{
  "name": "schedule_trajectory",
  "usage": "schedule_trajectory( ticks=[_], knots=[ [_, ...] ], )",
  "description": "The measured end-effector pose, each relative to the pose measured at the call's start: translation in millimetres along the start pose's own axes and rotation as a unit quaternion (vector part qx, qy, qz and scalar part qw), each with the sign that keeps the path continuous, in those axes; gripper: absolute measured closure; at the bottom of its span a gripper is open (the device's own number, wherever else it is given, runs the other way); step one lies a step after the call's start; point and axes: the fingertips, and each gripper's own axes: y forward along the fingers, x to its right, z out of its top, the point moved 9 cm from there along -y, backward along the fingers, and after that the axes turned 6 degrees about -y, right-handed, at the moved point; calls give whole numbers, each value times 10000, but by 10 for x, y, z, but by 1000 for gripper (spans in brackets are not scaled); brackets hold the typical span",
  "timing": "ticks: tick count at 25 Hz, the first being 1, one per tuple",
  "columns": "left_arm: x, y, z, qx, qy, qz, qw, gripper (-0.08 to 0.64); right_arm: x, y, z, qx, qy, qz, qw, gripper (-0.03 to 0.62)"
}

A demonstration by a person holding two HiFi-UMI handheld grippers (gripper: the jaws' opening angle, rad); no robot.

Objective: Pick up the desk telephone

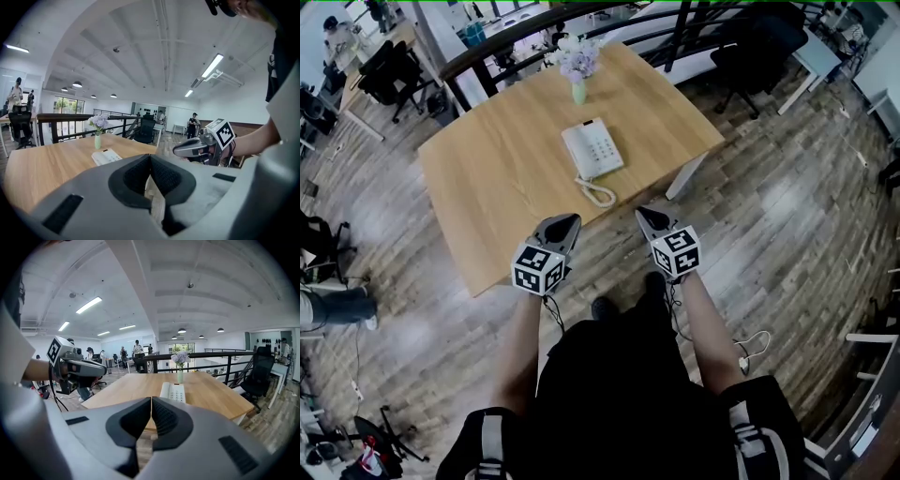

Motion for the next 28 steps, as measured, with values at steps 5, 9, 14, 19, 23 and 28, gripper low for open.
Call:
schedule_trajectory(
  ticks=[5,9,14,19,23,28],
  knots=[
    [12,-16,-20,-14,-21,12,10000,537,-15,-7,2,-22,-6,10,10000,566],
    [-3,10,-40,9,-37,53,10000,537,3,12,-38,-52,-34,9,10000,566],
    [9,56,-1,42,-57,56,10000,537,51,21,-8,-82,-87,61,9999,566],
    [15,95,4,26,-42,32,10000,537,89,17,-21,-94,-72,-58,9999,566],
    [34,144,7,0,-43,63,10000,537,125,5,-79,-160,-58,-39,9998,566],
    [44,228,39,-31,-75,140,9999,537,237,24,-82,-176,-26,28,9998,566]
  ],
)
